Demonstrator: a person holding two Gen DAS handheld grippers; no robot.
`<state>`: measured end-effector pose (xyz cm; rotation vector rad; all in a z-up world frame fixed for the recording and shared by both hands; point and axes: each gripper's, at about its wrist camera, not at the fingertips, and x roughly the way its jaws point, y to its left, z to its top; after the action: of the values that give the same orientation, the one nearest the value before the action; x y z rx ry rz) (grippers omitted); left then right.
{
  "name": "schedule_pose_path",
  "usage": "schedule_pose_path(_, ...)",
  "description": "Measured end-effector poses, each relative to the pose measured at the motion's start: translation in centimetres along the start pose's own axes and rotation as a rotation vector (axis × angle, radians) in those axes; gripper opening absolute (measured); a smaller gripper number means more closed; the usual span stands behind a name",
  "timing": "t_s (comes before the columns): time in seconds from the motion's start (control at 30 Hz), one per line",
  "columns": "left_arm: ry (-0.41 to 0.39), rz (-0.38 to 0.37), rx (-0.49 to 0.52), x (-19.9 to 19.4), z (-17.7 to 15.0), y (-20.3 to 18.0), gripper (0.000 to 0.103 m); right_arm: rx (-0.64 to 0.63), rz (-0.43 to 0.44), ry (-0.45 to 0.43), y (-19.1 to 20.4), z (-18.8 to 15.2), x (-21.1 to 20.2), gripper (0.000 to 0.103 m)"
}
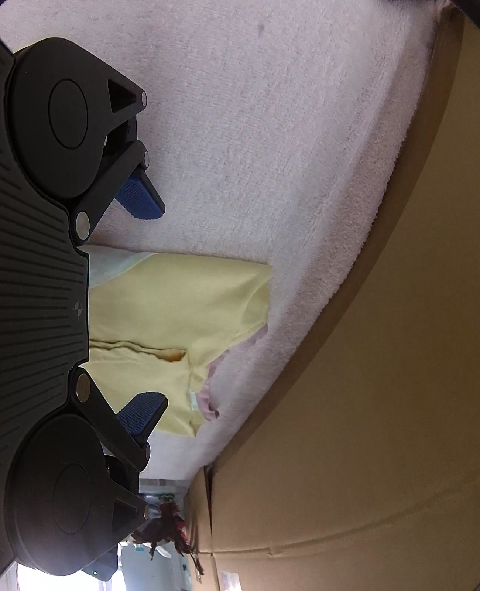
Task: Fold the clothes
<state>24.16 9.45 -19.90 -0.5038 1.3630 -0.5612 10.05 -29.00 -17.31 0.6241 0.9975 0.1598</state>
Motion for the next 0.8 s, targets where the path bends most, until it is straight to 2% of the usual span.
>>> schedule_pose_path(0.4,0.008,-0.001,-0.019,1.3,2.5,0.2,0.103,0.008,-0.013,-0.012,-0.3,2.4,1.9,0.06)
schedule_pose_path(0.8,0.027,-0.067,-0.015,2.3,4.4,-0.5,0.103,-0.008,0.033,-0.004,0.5,4.4,3.8,0.062)
